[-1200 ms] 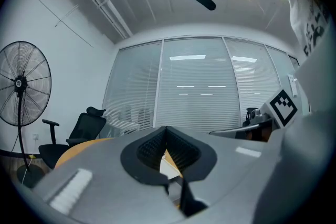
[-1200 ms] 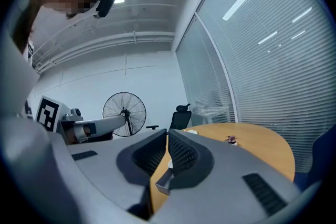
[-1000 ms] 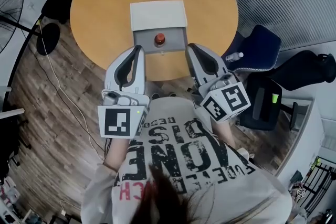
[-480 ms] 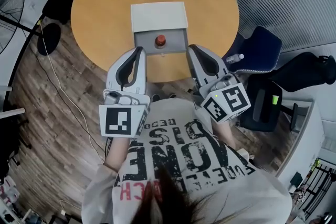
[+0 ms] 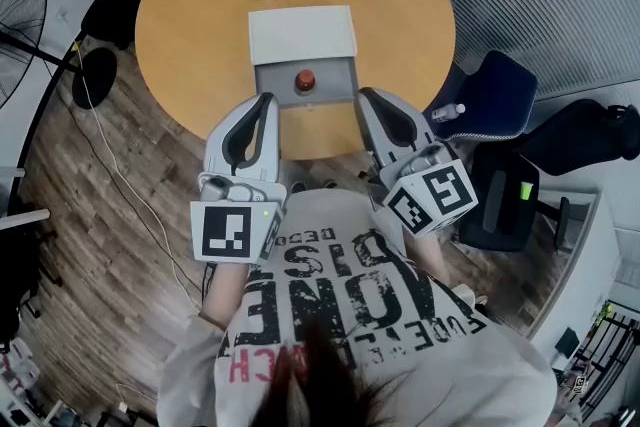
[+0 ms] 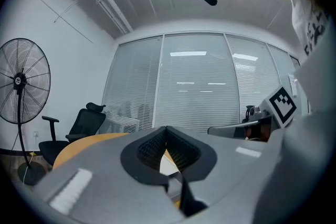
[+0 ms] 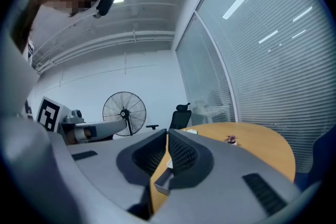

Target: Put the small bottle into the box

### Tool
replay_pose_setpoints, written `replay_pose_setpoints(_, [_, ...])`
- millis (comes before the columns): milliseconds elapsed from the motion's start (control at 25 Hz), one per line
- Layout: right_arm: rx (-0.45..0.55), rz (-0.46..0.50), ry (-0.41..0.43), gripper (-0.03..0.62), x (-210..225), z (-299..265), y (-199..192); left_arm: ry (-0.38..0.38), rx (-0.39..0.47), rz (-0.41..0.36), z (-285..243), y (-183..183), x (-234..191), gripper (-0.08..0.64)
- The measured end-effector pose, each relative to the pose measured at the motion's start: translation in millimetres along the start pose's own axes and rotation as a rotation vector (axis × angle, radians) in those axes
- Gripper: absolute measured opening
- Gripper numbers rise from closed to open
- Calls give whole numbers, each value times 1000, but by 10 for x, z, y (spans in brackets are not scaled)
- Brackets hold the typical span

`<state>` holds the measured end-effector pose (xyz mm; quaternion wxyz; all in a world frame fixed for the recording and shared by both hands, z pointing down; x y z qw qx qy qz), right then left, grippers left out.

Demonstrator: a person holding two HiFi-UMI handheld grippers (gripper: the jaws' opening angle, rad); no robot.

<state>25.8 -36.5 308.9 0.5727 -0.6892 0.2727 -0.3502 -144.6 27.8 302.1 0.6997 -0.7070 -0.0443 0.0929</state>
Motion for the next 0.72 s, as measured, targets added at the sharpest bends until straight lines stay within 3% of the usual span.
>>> replay_pose_setpoints(480, [1,-6,-14,18,46,32,-17,-29,-15,-20,-77,-49,33,11])
replay_pose_setpoints(600, [-11,-16,-25,18,69,69,-48,-56,-58,-87,-154,-204,15,12])
replay_pose_setpoints(720, [-26,-31,-38,18,89,135,-80,-132,-153,-192,-314,-522,-1,14])
Point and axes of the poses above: the fingertips, and each gripper's own axes: z backward along the fingers, x to its right, y out of its top, the point moved 6 cm from there along z, backward along the fingers, and after that the axes turned 1 degree about -y, right-handed, at the moved point
